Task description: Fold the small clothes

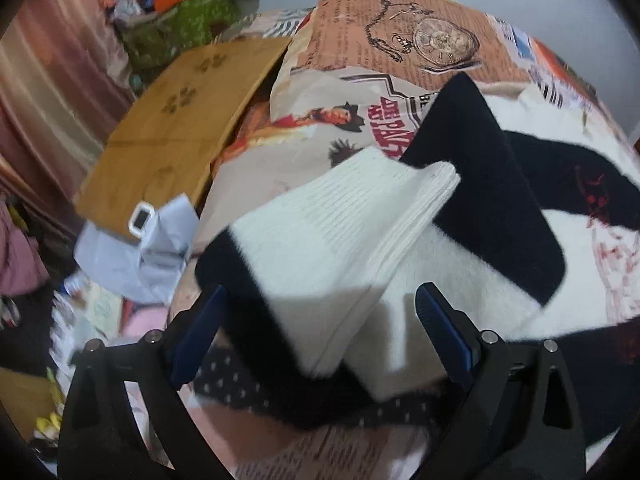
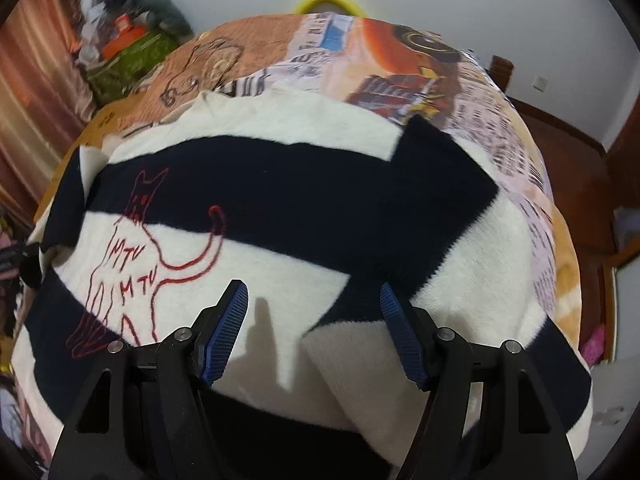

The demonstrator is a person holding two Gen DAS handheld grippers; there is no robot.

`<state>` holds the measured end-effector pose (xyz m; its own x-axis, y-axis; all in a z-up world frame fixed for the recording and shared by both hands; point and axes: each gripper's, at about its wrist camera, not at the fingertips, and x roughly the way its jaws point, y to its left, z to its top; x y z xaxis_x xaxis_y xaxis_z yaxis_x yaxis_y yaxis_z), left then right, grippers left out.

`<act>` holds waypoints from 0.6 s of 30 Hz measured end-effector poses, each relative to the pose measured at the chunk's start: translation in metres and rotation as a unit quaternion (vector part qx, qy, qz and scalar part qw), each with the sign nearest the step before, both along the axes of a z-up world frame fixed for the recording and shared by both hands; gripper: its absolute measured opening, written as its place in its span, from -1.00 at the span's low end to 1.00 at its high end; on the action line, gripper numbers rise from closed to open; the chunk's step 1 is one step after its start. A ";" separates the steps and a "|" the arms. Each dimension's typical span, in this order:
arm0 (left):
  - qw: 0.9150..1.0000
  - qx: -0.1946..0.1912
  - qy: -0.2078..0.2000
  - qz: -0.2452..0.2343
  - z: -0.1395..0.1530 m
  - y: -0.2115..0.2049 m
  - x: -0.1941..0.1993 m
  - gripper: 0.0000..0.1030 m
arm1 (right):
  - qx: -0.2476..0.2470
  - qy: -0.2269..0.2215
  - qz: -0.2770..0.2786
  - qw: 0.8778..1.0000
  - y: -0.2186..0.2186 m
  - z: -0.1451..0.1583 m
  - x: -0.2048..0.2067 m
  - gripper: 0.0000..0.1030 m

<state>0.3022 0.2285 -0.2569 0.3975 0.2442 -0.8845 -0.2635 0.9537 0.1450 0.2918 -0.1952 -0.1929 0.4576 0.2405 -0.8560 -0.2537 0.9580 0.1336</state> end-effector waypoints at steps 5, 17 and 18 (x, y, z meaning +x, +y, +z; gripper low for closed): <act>0.999 0.026 -0.014 0.017 0.000 0.001 0.014 -0.44 | -0.030 -0.022 -0.018 0.999 -0.012 0.010 -0.016 0.21; 0.981 0.015 -0.137 0.136 0.105 0.093 -0.028 -0.86 | -0.001 -0.001 -0.101 0.995 -0.072 0.006 -0.038 0.22; 0.979 0.018 -0.145 0.142 0.115 0.100 -0.031 -0.87 | 0.003 0.000 -0.105 0.994 -0.074 0.006 -0.040 0.22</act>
